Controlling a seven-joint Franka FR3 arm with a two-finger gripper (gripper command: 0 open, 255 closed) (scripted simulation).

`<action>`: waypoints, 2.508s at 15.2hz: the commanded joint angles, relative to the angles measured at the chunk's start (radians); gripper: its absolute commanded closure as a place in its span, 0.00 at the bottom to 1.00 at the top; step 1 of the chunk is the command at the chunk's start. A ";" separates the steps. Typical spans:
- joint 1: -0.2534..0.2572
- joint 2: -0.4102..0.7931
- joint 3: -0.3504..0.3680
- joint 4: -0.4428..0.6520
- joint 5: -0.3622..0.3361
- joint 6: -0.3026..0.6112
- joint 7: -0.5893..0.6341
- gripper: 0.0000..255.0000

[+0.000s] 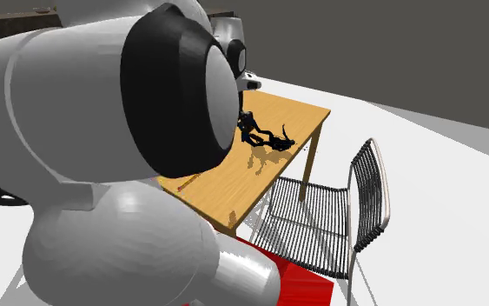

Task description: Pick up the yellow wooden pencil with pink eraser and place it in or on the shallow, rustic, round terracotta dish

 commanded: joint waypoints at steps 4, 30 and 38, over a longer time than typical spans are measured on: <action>0.011 0.160 0.087 0.033 -0.010 0.078 0.114 0.00; 0.034 0.431 0.169 0.048 -0.098 0.260 0.282 1.00; 0.033 0.403 0.168 0.066 -0.083 0.218 0.271 1.00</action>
